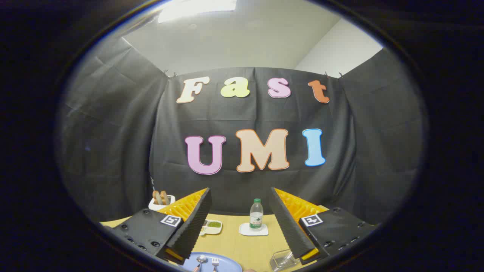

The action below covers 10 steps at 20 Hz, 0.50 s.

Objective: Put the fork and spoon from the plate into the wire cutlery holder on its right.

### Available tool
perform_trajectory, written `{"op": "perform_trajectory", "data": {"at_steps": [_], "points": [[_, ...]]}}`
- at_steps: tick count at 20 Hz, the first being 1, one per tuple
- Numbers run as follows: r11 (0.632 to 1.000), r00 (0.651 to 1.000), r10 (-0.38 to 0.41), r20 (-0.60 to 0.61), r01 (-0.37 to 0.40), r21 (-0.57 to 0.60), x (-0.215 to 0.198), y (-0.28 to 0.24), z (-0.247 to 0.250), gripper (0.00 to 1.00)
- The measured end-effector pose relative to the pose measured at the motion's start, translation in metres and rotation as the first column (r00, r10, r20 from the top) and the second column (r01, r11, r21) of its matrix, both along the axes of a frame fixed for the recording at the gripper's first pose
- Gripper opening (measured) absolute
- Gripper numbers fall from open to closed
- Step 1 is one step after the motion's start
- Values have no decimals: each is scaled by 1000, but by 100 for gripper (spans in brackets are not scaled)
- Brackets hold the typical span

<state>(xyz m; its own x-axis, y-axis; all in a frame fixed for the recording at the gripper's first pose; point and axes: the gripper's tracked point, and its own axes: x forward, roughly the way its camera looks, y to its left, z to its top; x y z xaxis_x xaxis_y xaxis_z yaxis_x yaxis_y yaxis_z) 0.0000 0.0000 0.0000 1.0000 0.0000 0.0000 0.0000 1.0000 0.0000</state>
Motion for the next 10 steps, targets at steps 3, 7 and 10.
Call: {"op": "perform_trajectory", "data": {"at_steps": [3,7,10], "points": [[1000,1000,12,-3,-12,6,1,7,3,98],[999,999,36,-10,-36,34,3,10,6,98],[998,999,49,-9,-49,42,6,11,8,98]]}}
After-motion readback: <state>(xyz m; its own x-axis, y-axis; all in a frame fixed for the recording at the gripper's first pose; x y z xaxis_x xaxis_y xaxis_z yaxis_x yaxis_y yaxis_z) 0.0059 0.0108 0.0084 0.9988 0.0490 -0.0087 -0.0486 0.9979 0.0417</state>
